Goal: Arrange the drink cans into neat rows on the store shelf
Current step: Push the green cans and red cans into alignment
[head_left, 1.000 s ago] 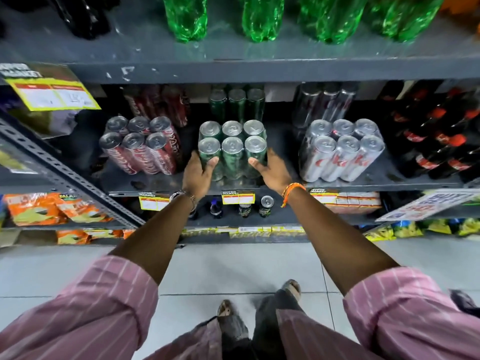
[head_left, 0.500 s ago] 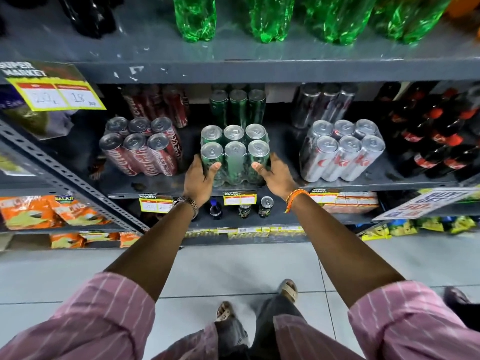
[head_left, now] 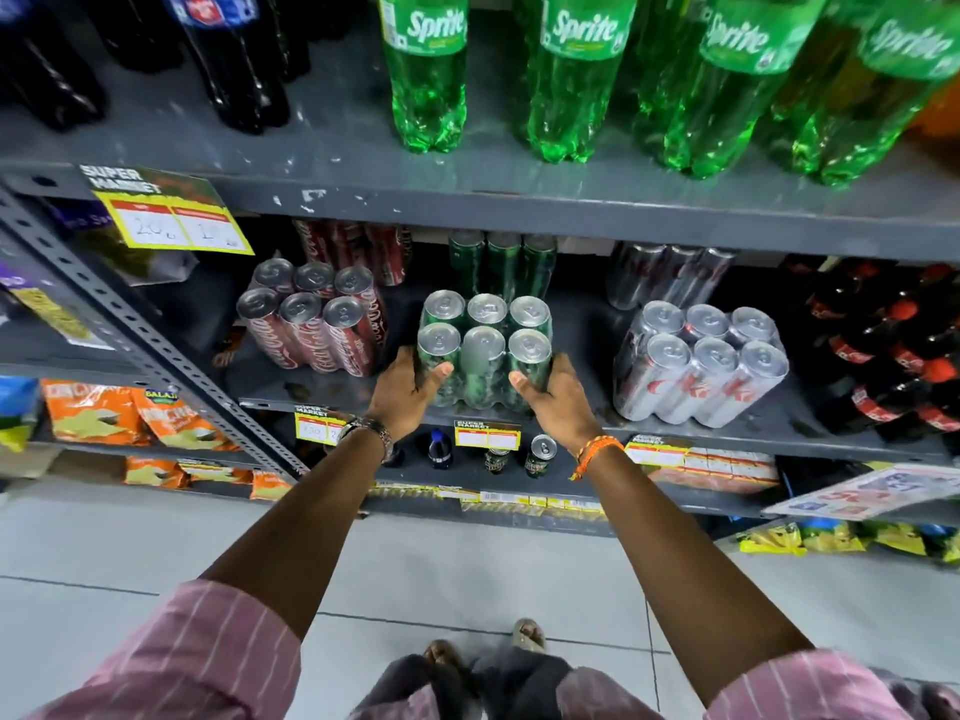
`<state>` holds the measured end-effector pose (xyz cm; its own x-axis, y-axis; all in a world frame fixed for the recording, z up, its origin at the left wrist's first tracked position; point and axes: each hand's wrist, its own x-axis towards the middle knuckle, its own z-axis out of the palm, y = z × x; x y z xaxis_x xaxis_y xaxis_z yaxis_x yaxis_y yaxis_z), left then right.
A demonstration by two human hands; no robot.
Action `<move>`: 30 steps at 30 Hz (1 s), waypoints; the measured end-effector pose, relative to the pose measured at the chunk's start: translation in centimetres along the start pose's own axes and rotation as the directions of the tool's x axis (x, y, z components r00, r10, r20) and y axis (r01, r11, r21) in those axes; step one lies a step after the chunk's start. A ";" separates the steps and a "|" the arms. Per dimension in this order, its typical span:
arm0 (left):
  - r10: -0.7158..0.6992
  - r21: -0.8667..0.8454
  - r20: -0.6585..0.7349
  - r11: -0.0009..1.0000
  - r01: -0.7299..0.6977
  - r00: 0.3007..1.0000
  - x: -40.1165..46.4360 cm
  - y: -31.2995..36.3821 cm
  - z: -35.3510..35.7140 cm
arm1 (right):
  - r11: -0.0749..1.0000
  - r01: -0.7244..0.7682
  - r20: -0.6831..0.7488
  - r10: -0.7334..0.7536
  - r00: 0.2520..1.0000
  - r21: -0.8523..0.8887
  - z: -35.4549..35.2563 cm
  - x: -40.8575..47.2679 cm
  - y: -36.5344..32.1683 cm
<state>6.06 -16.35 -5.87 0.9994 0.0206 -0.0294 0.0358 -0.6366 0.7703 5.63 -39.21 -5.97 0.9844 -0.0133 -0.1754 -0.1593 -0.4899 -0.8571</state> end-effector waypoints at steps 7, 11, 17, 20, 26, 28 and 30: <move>-0.129 -0.163 -0.533 0.985 0.048 0.837 -2.6 -3.0 -6.8 | 0.906 0.398 -0.566 -0.404 0.719 -0.141 3.8 -3.5 -6.5; -0.341 -0.296 -0.501 0.931 0.213 0.796 -0.3 -8.0 -10.9 | 0.853 0.521 -0.361 -0.498 0.789 -0.037 10.6 -3.1 -11.0; -0.464 -0.483 -0.137 0.803 0.351 0.875 4.1 -13.3 -13.2 | 0.973 0.227 -0.029 -0.228 0.973 -0.049 18.9 1.9 -13.8; -0.480 -0.644 -0.010 0.674 0.362 0.877 4.3 -14.1 -13.6 | 0.995 0.096 -0.010 -0.096 0.995 -0.011 20.2 3.3 -13.6; -0.392 -0.522 -0.013 0.787 0.329 0.920 5.1 -17.9 -12.7 | 0.998 0.040 -0.016 -0.041 0.999 -0.048 20.3 3.9 -13.0; -0.358 -0.514 -0.051 0.810 0.282 0.932 4.2 -16.8 -13.0 | 0.997 0.040 0.000 -0.040 0.999 -0.060 20.2 3.6 -13.2; -0.330 -0.524 -0.090 0.818 0.237 0.940 3.3 -16.1 -13.3 | 0.996 0.034 0.026 -0.032 0.999 -0.085 20.2 3.1 -13.2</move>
<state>8.82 4.16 -9.89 0.9274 0.2989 -0.2249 0.2681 -0.1119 0.9569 9.29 -15.20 -4.96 0.9868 0.0251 -0.1601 -0.1185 -0.5623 -0.8184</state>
